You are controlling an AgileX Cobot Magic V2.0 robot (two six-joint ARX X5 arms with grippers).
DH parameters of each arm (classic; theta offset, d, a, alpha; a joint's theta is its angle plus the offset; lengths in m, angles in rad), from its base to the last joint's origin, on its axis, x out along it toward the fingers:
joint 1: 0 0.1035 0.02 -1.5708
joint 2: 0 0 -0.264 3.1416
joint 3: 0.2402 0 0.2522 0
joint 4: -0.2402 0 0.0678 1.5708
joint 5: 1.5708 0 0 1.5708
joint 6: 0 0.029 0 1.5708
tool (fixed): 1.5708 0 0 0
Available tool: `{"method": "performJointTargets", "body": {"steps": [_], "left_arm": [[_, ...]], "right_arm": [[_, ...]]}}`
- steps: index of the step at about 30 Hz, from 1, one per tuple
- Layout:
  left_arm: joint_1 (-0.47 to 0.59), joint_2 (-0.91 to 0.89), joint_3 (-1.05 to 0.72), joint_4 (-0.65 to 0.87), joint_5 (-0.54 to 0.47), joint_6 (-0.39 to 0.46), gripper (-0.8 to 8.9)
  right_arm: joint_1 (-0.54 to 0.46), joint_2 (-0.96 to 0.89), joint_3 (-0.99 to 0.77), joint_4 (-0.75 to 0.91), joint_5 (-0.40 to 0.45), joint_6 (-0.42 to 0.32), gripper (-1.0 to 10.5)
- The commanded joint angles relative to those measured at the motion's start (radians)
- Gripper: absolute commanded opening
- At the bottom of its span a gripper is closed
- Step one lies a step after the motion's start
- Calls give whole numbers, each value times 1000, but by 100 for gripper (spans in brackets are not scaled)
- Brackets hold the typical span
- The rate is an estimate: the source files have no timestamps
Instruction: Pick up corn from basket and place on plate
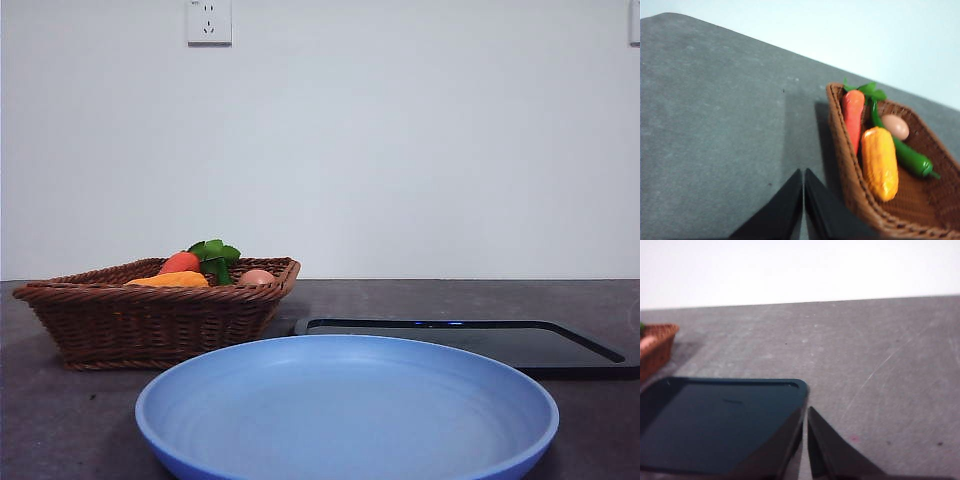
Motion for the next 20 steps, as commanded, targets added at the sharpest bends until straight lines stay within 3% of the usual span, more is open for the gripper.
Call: {"method": "performJointTargets", "body": {"steps": [1, 5, 10, 15, 20], "left_arm": [[4, -2, -24, 21, 3, -84, 7], [4, -2, -15, 19, 37, -159, 7], [4, 3, 24, 11, 147, -171, 7], [4, 43, 107, -64, 161, -192, 7], [4, 129, 212, -146, 228, -138, 7]], "right_arm": [[-1, -3, -6, 5, -3, 134, 2], [-1, -3, -4, 3, -30, 253, 2], [-1, -2, 21, 2, -92, 369, 2], [-1, 0, 89, -26, -101, 397, 2], [-1, 42, 205, -100, -106, 380, 2]]}}
